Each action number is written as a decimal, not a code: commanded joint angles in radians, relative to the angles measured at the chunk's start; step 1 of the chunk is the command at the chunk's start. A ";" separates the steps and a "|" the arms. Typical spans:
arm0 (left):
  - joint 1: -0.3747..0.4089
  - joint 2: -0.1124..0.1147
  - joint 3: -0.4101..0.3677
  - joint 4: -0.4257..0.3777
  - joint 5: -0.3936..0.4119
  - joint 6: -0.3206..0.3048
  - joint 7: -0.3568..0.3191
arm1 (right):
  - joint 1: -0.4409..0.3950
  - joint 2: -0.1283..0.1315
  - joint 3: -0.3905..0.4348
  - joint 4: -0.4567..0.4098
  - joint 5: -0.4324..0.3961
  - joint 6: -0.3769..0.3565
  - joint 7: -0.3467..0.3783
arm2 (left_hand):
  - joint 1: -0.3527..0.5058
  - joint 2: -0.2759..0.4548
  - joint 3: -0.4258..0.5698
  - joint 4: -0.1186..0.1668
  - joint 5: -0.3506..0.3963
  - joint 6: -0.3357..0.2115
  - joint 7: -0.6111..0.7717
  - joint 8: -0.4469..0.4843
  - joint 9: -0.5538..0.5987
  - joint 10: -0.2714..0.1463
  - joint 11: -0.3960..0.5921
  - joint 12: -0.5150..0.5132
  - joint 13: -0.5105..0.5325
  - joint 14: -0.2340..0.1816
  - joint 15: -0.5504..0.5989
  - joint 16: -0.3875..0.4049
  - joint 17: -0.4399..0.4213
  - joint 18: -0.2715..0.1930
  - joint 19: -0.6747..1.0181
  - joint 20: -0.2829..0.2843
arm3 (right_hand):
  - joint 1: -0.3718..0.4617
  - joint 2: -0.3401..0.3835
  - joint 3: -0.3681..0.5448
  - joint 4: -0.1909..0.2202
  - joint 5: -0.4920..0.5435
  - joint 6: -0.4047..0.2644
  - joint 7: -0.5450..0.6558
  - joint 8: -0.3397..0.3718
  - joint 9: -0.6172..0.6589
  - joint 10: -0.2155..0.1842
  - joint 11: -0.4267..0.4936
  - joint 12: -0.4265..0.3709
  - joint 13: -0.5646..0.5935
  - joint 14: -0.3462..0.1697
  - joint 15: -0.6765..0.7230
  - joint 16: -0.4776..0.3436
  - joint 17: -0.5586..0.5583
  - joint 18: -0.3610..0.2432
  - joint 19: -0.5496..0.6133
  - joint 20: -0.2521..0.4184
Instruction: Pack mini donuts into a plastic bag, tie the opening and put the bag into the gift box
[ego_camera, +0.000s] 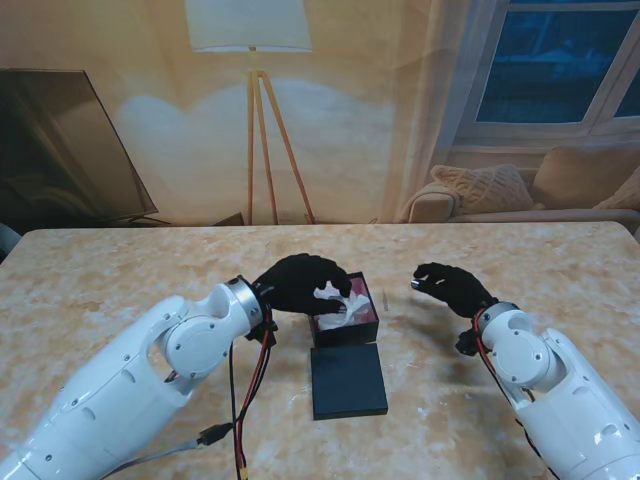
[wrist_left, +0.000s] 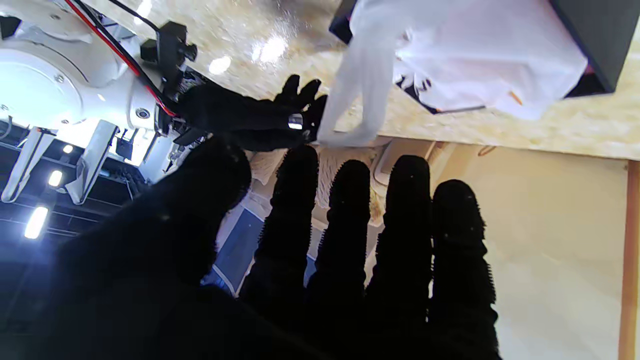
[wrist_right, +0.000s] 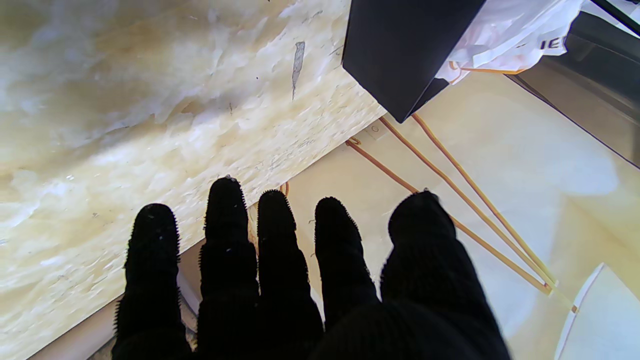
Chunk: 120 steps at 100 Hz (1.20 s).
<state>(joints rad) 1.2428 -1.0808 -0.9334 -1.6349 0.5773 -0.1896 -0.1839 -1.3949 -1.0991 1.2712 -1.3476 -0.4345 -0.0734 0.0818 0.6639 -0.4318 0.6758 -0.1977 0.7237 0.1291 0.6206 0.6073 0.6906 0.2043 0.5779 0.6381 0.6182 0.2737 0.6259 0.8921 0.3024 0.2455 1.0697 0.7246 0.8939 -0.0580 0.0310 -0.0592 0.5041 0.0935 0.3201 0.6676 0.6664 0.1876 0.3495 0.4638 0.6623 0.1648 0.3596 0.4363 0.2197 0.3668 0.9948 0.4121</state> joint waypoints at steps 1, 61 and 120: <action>0.013 0.007 0.004 -0.011 -0.009 0.001 -0.043 | -0.009 -0.006 -0.002 -0.003 -0.001 0.002 0.013 | 0.022 0.040 -0.055 -0.024 0.027 -0.013 0.031 -0.014 0.026 -0.012 0.012 0.018 0.026 0.000 0.022 0.031 0.009 -0.014 0.026 0.030 | 0.010 0.004 0.011 0.030 -0.029 0.002 -0.015 0.007 -0.003 0.010 -0.004 0.001 -0.002 -0.002 -0.009 0.017 -0.013 0.002 0.007 -0.009; -0.117 -0.012 0.133 0.105 -0.175 0.181 -0.121 | -0.008 -0.006 -0.003 0.000 0.000 0.003 0.013 | 0.023 0.170 -0.135 0.070 0.087 0.069 -0.247 -0.173 -0.039 0.021 -0.168 -0.175 -0.073 0.017 -0.191 -0.180 -0.054 -0.009 -0.121 -0.094 | -0.006 0.004 0.036 0.028 -0.029 0.008 -0.022 0.004 -0.005 0.013 -0.005 0.001 -0.003 -0.002 -0.010 0.018 -0.015 0.001 0.006 -0.009; -0.279 -0.059 0.299 0.256 -0.304 0.301 -0.151 | -0.008 -0.006 -0.002 0.002 0.001 -0.004 0.012 | 0.437 0.178 -0.348 0.063 0.090 0.022 -0.162 -0.129 0.025 0.043 -0.139 -0.205 0.053 0.031 -0.127 -0.214 0.077 -0.014 -0.033 -0.143 | -0.021 -0.005 0.064 0.026 -0.024 0.001 -0.018 0.006 -0.004 0.012 -0.005 0.001 -0.001 -0.002 -0.008 0.018 -0.011 0.001 0.008 -0.008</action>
<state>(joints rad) 0.9763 -1.1271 -0.6410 -1.3849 0.2747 0.1045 -0.3114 -1.3948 -1.0991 1.2711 -1.3452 -0.4343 -0.0741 0.0805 1.0519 -0.2620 0.3475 -0.1471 0.7937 0.1740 0.4215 0.4835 0.6972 0.2424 0.4252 0.4377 0.6372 0.2909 0.4687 0.6888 0.3564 0.2476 1.0063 0.6009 0.8807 -0.0582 0.0870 -0.0588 0.5040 0.0949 0.3098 0.6676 0.6663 0.1876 0.3495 0.4638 0.6621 0.1648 0.3596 0.4363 0.2173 0.3668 0.9948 0.4121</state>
